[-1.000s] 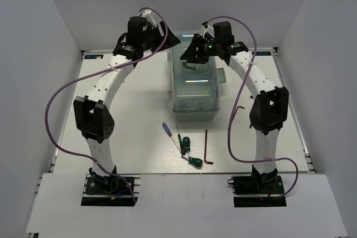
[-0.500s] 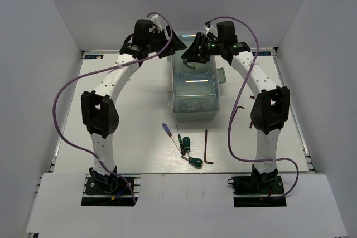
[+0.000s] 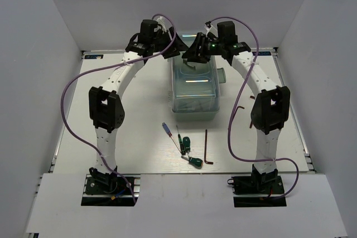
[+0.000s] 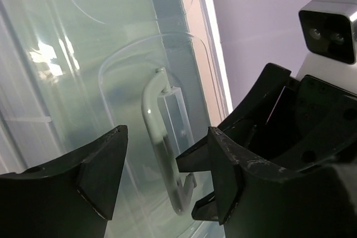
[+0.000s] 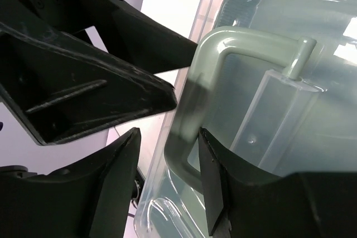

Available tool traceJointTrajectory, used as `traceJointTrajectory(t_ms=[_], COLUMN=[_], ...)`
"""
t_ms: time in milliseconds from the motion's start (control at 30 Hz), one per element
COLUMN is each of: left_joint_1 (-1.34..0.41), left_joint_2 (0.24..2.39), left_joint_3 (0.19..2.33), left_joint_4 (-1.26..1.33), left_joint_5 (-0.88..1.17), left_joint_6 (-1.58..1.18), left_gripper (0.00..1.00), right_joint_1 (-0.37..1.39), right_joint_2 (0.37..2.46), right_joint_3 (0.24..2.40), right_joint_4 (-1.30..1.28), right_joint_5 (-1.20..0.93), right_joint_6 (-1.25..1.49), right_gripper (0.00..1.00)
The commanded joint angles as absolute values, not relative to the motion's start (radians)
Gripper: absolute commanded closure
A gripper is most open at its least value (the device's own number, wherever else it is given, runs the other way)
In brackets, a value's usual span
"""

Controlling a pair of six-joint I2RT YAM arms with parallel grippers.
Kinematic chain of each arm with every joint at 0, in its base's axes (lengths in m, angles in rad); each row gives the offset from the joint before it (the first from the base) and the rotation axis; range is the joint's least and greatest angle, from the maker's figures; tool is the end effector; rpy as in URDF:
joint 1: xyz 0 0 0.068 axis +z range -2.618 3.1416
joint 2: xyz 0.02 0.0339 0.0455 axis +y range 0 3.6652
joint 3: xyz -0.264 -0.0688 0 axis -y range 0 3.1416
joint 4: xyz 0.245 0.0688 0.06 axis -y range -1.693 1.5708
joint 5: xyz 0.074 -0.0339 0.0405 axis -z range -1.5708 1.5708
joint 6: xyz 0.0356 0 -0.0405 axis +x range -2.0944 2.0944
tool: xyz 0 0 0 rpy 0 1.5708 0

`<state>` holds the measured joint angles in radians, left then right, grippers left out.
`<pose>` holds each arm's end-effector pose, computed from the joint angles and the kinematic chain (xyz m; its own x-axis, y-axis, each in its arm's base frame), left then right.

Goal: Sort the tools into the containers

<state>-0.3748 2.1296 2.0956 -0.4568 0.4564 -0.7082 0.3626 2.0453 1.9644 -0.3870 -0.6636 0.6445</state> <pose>0.4598 -0.1978 0.3390 -0.7822 -0.3197 -0.5348 0.2390 0.6386 -0.7315 0.4417 0.1910 0.3423 -0.8138 0.1975 -0.5466 -0.3809 0.5290 0.7583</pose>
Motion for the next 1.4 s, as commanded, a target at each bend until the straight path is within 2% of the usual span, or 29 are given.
traceJointTrajectory(t_ms=[0, 267, 400, 433, 500, 567, 667, 867, 933, 1100, 1367], left_joint_1=[-0.391, -0.391, -0.391, -0.391, -0.391, -0.391, -0.391, -0.391, -0.391, -0.391, -0.391], left_joint_2=[2.137, 2.168, 2.178, 2.178, 2.178, 2.178, 2.169, 2.180, 2.180, 2.180, 2.180], left_joint_3=[2.151, 2.174, 2.174, 2.174, 2.174, 2.183, 2.192, 2.192, 2.201, 2.201, 2.201], left_joint_4=[-0.497, -0.497, -0.517, -0.517, -0.528, -0.540, -0.540, -0.529, -0.520, -0.520, -0.511], left_joint_5=[0.486, 0.571, 0.597, 0.597, 0.586, 0.574, 0.565, 0.574, 0.583, 0.583, 0.604], left_joint_6=[-0.712, -0.739, -0.739, -0.730, -0.730, -0.730, -0.730, -0.730, -0.730, -0.730, -0.730], left_gripper=[0.31, 0.44, 0.56, 0.63, 0.68, 0.68, 0.75, 0.88, 0.90, 0.91, 0.94], right_joint_1=[0.373, 0.357, 0.347, 0.342, 0.330, 0.296, 0.233, 0.066, 0.029, -0.026, -0.023], right_joint_2=[2.037, 2.026, 2.017, 2.010, 1.984, 1.927, 1.828, 1.674, 1.710, 1.905, 2.083], right_joint_3=[1.954, 1.934, 1.928, 1.936, 1.944, 1.967, 1.971, 1.783, 1.773, 1.795, 1.842], right_joint_4=[-0.314, -0.298, -0.281, -0.287, -0.328, -0.400, -0.622, -0.730, -0.776, -0.854, -0.782], right_joint_5=[-0.733, -0.747, -0.759, -0.771, -0.787, -0.810, -0.782, -0.566, -0.564, -0.652, -0.724], right_joint_6=[0.663, 0.678, 0.667, 0.660, 0.574, 0.476, 0.273, 0.097, 0.092, 0.101, 0.114], right_gripper=[0.49, 0.49, 0.48, 0.46, 0.43, 0.41, 0.41, 0.46, 0.46, 0.32, 0.27])
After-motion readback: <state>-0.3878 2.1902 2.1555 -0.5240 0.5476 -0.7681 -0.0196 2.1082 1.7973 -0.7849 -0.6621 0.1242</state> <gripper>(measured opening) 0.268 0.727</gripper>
